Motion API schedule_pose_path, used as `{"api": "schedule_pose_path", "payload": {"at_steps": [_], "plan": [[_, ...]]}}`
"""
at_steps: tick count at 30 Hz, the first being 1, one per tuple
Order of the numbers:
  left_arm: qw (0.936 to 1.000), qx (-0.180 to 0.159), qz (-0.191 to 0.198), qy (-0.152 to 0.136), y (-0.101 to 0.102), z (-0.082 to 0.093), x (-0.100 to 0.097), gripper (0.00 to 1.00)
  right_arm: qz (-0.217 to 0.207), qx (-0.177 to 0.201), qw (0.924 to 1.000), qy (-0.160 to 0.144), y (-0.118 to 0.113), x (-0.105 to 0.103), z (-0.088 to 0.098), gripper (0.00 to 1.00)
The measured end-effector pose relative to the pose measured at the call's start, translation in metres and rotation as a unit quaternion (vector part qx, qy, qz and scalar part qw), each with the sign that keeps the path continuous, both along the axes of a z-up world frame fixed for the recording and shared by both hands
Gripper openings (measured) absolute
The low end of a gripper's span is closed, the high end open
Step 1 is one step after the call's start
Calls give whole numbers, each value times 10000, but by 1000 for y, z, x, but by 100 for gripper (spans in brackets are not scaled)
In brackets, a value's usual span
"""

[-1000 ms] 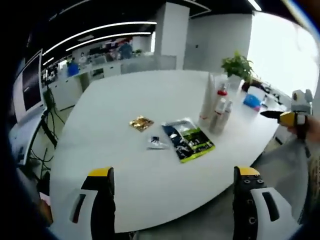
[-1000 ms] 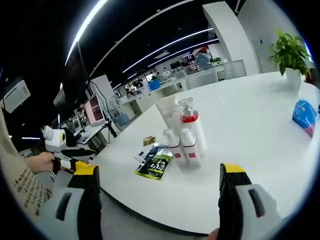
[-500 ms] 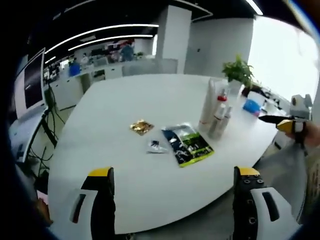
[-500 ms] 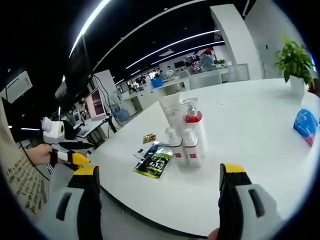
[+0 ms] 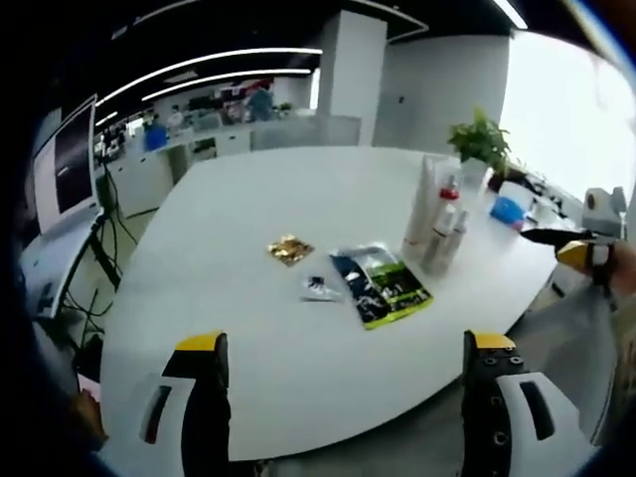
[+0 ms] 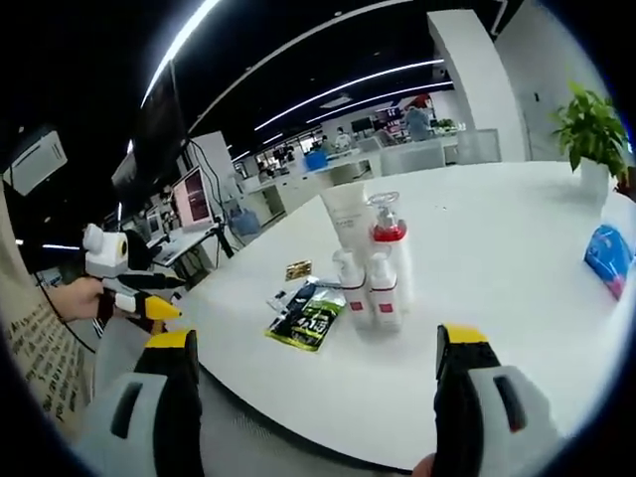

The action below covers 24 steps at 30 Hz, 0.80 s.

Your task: Arrange the skincare products in the storage area until every visible bottle or jar stands upright without overlapping.

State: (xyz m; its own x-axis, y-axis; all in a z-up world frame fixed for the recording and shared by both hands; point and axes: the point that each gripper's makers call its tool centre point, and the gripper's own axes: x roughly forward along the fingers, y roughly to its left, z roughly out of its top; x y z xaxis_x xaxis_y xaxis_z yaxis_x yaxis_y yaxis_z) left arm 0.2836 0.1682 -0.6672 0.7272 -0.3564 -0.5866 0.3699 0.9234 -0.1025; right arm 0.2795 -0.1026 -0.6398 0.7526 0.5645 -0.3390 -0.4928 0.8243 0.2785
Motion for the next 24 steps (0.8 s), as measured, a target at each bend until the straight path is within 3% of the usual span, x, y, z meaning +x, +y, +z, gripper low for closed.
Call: {"api": "schedule_pose_path", "payload": {"at_steps": [8, 13, 16, 24], "plan": [[9999, 135, -14, 74, 0, -2, 3, 97, 126, -154, 9998, -10, 4, -2, -1, 100], [9996, 210, -102, 162, -1, -2, 6, 97, 8, -46, 10000, -14, -1, 0, 0, 100], [9996, 247, -121, -78, 1, 3, 11, 97, 4, -59, 10000, 1, -1, 0, 0, 100], [9989, 409, -216, 25, 3, -3, 15, 97, 42, -27, 10000, 39, 0, 0, -1, 100]]}}
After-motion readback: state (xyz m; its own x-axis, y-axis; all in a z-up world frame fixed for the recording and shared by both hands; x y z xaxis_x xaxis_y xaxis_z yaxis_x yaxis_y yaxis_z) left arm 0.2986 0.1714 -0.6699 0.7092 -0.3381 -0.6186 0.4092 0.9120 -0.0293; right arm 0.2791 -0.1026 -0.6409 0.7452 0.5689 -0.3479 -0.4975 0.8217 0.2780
